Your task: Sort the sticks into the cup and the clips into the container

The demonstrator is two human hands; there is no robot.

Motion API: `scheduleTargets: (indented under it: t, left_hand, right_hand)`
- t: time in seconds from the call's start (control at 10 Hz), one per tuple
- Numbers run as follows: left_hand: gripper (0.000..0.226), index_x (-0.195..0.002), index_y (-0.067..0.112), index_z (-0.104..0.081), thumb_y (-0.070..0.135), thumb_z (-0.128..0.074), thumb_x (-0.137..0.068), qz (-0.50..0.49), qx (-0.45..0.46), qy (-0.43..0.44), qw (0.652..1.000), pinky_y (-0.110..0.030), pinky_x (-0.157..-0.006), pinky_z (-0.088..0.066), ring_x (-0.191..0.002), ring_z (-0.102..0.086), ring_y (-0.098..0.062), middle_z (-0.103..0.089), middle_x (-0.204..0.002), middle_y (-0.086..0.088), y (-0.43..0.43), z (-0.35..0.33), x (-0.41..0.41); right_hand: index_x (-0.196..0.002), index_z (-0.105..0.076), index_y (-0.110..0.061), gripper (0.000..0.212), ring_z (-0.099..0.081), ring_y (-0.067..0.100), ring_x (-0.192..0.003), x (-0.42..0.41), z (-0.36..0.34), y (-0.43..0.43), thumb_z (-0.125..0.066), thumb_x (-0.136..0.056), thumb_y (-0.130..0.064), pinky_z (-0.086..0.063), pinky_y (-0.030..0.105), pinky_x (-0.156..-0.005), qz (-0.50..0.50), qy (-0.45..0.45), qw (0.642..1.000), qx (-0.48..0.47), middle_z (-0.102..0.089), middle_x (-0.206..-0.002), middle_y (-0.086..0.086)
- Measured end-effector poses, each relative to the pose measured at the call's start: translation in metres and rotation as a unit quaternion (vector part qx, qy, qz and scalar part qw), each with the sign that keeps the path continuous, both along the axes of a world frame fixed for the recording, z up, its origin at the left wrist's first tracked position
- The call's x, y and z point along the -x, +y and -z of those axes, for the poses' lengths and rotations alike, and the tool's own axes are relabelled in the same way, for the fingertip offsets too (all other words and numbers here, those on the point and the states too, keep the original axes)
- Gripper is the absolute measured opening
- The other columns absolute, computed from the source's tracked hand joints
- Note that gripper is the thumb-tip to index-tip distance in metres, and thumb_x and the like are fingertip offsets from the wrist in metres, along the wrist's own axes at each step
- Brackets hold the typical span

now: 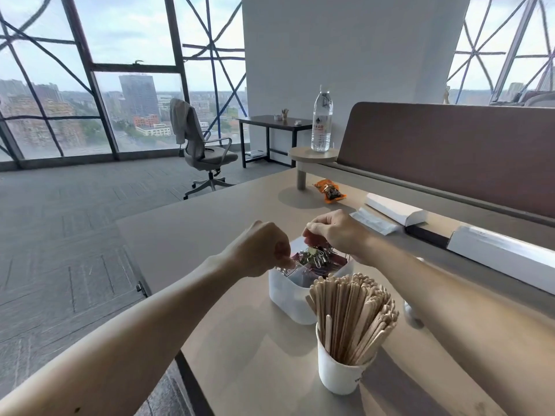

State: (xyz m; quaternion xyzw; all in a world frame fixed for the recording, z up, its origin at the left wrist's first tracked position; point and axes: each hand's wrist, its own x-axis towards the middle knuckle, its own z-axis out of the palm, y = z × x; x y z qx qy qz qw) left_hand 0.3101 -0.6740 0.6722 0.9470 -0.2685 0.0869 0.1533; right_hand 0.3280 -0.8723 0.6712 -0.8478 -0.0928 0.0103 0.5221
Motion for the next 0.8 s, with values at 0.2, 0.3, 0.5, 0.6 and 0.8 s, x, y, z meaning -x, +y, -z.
scheduleTargets:
  t: [0.2,0.3,0.5,0.6,0.8]
  left_hand:
    - [0.021,-0.089,0.012,-0.078,0.032,-0.074,-0.084,-0.001,0.016,0.000,1.000,-0.020,-0.062,-0.049,-0.069,-0.063,-0.012,-0.071,-0.078,0.003,0.001,-0.003,0.005]
    - [0.014,-0.091,0.013,-0.078,0.026,-0.073,-0.087,0.003,0.025,-0.001,1.000,-0.028,-0.074,-0.055,-0.074,-0.066,-0.012,-0.075,-0.085,0.000,0.002,-0.003,0.005]
    - [0.008,-0.088,0.016,-0.077,0.023,-0.074,-0.086,0.002,0.036,-0.014,0.999,-0.026,-0.073,-0.054,-0.073,-0.064,-0.009,-0.074,-0.085,0.001,0.004,-0.002,0.007]
    - [0.022,-0.083,0.013,-0.077,0.031,-0.067,-0.091,-0.014,0.035,-0.035,0.999,-0.031,-0.067,-0.054,-0.069,-0.064,-0.013,-0.073,-0.079,-0.001,0.004,-0.002,0.009]
    - [0.012,-0.092,0.019,-0.073,0.027,-0.064,-0.093,-0.008,0.073,-0.050,0.996,-0.023,-0.066,-0.045,-0.068,-0.058,-0.006,-0.070,-0.086,0.004,0.006,-0.010,0.015]
  right_hand:
    - [-0.098,-0.071,-0.013,0.026,-0.069,0.016,-0.092,0.007,-0.010,-0.009,-0.049,-0.096,0.001,-0.058,0.032,-0.085,-0.036,-0.076,0.985,0.154,-0.073,-0.095,0.001]
    - [-0.102,-0.072,-0.010,0.027,-0.069,0.013,-0.091,0.010,-0.014,-0.010,-0.050,-0.095,0.005,-0.059,0.030,-0.082,-0.048,-0.092,0.976,0.192,-0.073,-0.097,0.000]
    - [-0.097,-0.076,-0.012,0.014,-0.068,0.006,-0.083,0.011,-0.008,-0.011,-0.067,-0.089,-0.005,-0.055,0.020,-0.082,-0.040,-0.132,0.961,0.239,-0.075,-0.092,-0.003]
    - [-0.095,-0.075,-0.015,0.012,-0.063,0.000,-0.076,0.014,-0.006,-0.011,-0.067,-0.090,-0.008,-0.044,0.004,-0.064,-0.004,-0.164,0.960,0.225,-0.072,-0.087,-0.005]
    - [-0.084,-0.073,-0.009,0.020,-0.054,0.000,-0.054,0.027,-0.017,-0.007,-0.063,-0.095,-0.022,-0.036,0.008,-0.048,0.018,-0.185,0.962,0.200,-0.059,-0.061,-0.016]
